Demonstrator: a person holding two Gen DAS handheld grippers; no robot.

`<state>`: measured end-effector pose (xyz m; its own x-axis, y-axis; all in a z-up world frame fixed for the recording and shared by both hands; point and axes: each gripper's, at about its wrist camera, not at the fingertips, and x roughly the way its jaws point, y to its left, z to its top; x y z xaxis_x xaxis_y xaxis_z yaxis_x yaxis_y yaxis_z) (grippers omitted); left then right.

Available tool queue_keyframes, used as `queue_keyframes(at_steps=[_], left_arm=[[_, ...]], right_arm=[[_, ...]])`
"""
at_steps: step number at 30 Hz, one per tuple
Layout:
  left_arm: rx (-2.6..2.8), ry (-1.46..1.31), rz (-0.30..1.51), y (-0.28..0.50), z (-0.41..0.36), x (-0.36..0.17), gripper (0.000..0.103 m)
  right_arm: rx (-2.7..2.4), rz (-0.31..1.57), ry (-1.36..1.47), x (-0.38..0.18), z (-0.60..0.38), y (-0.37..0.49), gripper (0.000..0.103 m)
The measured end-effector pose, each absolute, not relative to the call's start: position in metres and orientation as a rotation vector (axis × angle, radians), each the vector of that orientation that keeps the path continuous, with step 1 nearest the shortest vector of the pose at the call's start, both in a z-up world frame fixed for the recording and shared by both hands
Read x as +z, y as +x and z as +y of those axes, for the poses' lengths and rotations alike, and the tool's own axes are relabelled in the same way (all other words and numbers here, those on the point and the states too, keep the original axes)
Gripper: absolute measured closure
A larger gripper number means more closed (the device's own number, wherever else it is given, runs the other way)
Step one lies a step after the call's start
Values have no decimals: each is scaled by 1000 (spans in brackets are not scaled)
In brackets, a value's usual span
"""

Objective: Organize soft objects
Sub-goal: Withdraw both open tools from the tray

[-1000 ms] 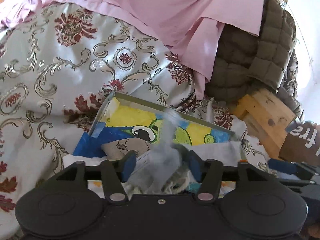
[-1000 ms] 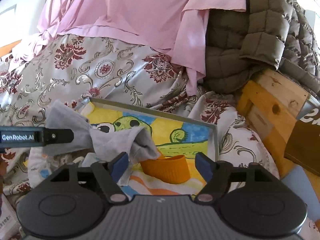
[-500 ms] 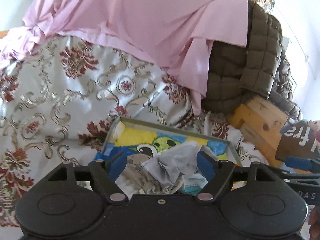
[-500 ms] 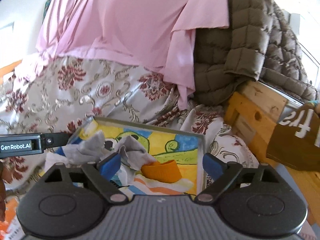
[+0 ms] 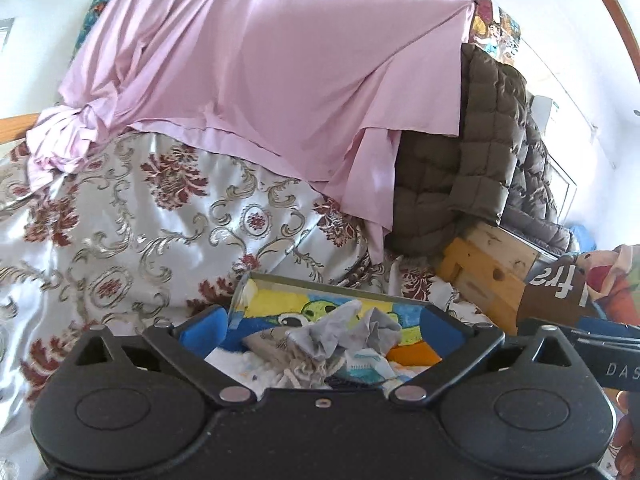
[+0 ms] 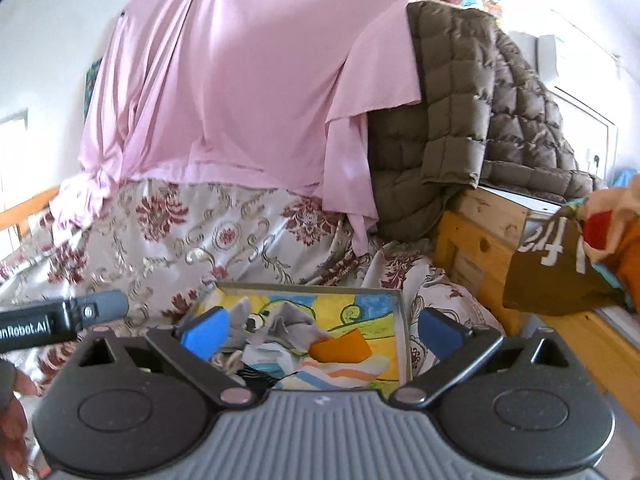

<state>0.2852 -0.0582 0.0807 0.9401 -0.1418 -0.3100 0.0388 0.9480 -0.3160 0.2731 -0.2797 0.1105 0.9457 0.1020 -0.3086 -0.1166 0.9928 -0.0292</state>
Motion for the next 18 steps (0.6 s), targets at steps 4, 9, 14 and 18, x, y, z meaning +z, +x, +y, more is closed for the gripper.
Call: queue_keyframes(at_steps=[4,9,14,18], left_arm=[[-91,-310,329,260,-55,84,1],[-75,-271,309,234,-54,88,1],[-25,-250,274,202,-51,86,1],[11,-240,265,174,-42,79,1]], right_arm=[[104,305,8,109,-282,254,0],[95,299,23,109,-281,229,0],[83,285,38,105,-273,197,0],[93,263,27,100,-260,173,0]])
